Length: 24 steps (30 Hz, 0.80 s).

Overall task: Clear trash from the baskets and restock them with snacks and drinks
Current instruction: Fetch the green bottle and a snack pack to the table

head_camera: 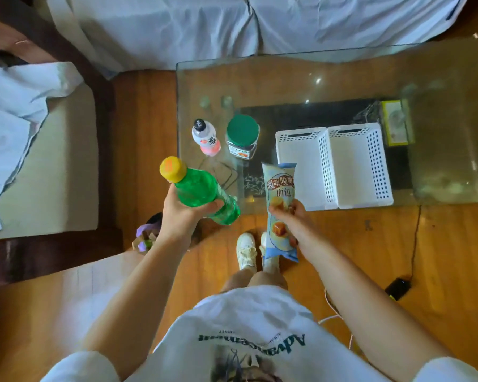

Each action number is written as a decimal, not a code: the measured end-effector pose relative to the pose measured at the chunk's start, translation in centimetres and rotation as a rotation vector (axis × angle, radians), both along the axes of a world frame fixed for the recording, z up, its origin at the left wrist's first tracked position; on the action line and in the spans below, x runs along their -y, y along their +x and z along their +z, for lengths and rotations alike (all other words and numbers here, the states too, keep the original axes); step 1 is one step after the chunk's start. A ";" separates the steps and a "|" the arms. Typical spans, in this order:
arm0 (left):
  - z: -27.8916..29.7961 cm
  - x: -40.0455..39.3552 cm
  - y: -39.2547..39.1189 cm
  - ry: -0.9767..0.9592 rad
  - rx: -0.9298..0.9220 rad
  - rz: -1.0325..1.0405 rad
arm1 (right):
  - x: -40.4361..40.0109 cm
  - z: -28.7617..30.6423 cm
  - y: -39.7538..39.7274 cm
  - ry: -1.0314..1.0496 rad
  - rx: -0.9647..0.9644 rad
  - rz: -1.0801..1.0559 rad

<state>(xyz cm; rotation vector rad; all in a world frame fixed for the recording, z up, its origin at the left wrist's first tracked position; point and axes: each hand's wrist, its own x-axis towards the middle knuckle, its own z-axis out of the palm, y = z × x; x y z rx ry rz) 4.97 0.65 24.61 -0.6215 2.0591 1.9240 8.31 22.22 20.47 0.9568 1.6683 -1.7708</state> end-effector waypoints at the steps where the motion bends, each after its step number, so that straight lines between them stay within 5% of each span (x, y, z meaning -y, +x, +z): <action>1: -1.2 -0.2 -0.7 -0.009 0.006 0.015 | 0.1 -1.2 -0.9 0.010 0.031 0.032; 13: -16.6 -0.9 -7.6 -0.078 0.108 0.141 | 0.9 -14.8 -9.6 0.131 0.193 0.322; 24: -21.2 -0.4 -7.4 -0.050 0.092 0.086 | 3.4 -21.1 -13.7 0.341 0.214 0.581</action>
